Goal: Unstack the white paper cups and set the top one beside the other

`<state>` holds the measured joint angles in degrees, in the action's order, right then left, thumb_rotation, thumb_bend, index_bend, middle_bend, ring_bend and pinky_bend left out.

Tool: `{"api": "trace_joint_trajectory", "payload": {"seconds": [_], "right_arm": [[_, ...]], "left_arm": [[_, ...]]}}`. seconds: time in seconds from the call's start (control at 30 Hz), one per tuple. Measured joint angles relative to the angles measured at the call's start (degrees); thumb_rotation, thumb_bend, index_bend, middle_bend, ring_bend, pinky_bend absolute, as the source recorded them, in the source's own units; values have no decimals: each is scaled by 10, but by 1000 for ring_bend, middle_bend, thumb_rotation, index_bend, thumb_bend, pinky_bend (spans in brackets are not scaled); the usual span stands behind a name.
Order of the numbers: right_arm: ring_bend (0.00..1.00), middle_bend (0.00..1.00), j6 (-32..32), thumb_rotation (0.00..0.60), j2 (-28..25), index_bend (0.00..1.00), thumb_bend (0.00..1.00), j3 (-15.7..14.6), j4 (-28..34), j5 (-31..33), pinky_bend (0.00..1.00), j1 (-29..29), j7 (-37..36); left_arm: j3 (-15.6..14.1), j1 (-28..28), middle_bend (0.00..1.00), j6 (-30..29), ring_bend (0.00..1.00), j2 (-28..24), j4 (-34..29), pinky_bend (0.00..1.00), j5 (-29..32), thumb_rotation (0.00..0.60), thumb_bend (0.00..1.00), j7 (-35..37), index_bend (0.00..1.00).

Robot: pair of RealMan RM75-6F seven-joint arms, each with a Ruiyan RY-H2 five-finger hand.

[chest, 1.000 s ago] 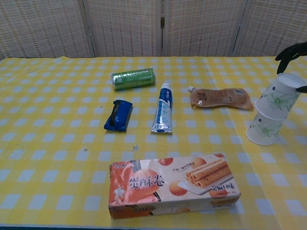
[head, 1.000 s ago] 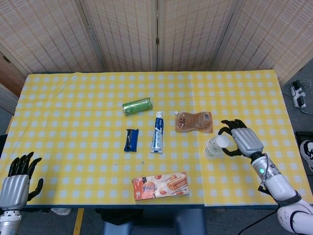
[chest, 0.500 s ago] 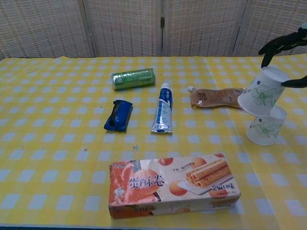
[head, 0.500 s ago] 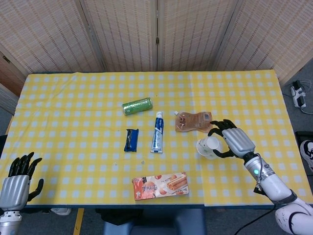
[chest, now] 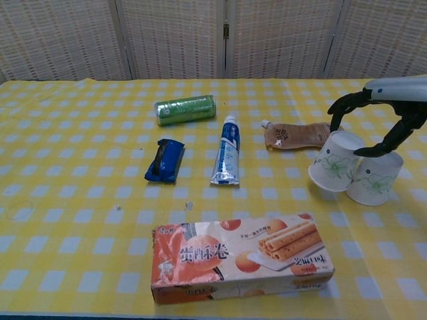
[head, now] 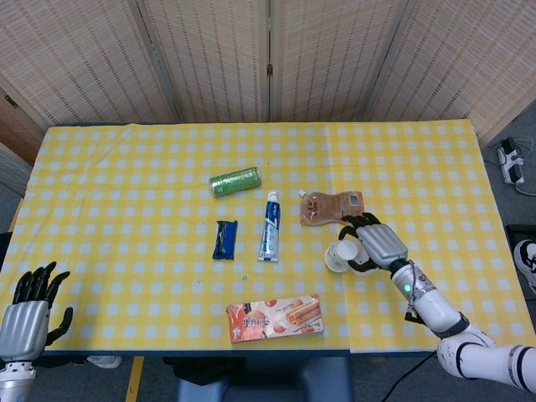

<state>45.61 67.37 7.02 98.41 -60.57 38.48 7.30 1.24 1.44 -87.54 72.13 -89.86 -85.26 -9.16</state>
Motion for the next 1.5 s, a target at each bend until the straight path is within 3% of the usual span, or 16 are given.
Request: {"api": "trace_joint_trajectory", "payload": {"seconds": [0.8, 1.17, 1.33, 1.5], "right_arm": [[113, 137, 9, 600, 29, 379, 370, -19, -14, 18, 24, 11, 41], [115, 130, 16, 600, 27, 181, 371, -22, -14, 7, 24, 6, 34], [114, 129, 33, 600, 13, 159, 370, -23, -1, -11, 25, -6, 23], [109, 120, 93, 600, -19, 159, 370, -27, 18, -51, 24, -42, 3]], "left_arm": [[-1, -1, 70, 4, 48, 5, 12, 0, 3, 600, 492, 11, 208], [-1, -1, 70, 5, 48, 6, 15, 0, 4, 600, 492, 13, 208], [0, -1, 70, 3, 48, 5, 16, 0, 4, 600, 492, 16, 208], [2, -2, 69, 1, 48, 5, 19, 0, 4, 600, 492, 19, 208]]}}
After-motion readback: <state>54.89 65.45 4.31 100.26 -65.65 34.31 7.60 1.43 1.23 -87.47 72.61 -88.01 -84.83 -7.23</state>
